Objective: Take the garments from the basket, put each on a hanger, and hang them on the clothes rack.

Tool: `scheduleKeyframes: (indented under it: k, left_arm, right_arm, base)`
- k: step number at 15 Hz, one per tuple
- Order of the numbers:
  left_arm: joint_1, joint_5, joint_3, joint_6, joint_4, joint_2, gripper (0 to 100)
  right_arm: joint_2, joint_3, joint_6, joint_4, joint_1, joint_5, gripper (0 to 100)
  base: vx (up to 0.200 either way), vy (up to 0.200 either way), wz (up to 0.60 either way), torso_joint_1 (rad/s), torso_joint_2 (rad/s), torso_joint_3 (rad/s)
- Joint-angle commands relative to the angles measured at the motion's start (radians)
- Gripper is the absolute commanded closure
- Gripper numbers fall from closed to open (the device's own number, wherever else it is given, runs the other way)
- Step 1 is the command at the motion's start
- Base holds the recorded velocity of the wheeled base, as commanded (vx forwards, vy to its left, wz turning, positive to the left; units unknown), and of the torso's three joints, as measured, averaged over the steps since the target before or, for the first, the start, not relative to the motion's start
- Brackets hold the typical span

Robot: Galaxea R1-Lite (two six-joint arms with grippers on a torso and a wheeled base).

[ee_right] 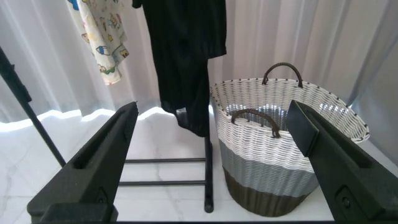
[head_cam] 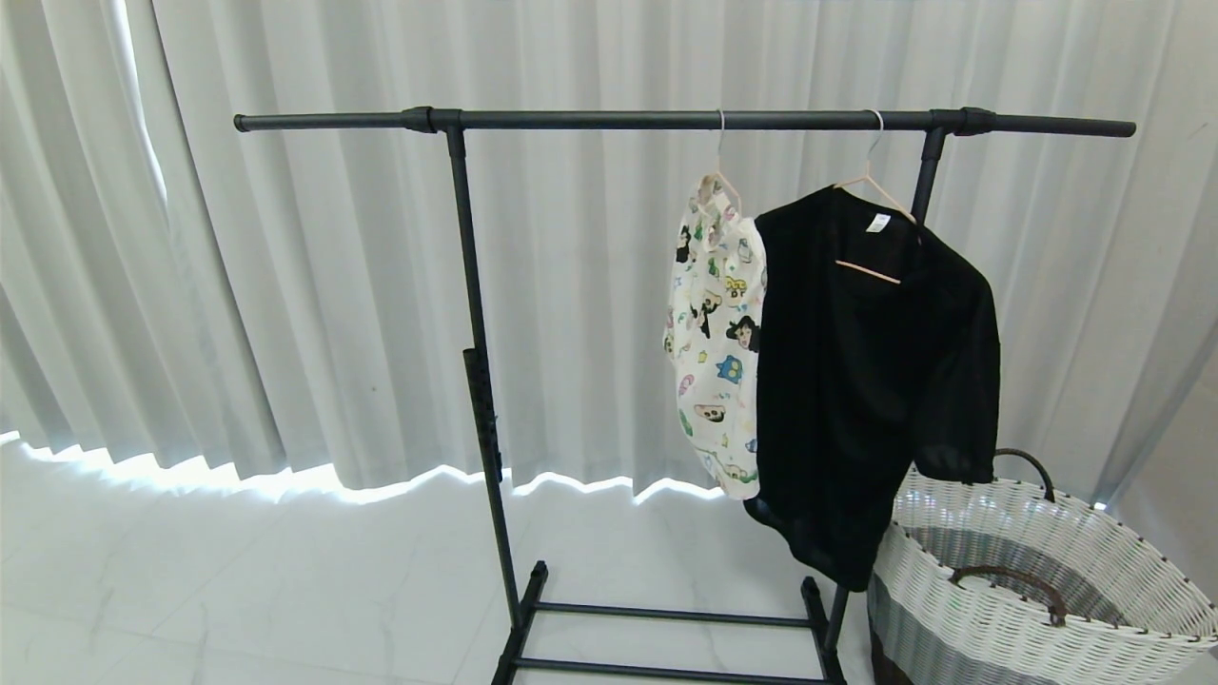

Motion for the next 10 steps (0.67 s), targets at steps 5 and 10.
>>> scheduleKeyframes:
  k: [5,10]
  left_arm:
    - [0.001,0.001,0.0,-0.015,-0.003,0.0,0]
    - [0.001,-0.001,0.0,-0.015,-0.003,0.0,0]
  right_arm:
    - [-0.003,0.0,0.0,0.0,0.001,0.0,0]
    - [-0.003,0.0,0.0,0.0,0.001,0.0,0]
  base:
    - [0.0,0.0,0.0,0.0,0.0,0.0]
    - [0.0,0.0,0.0,0.0,0.0,0.0]
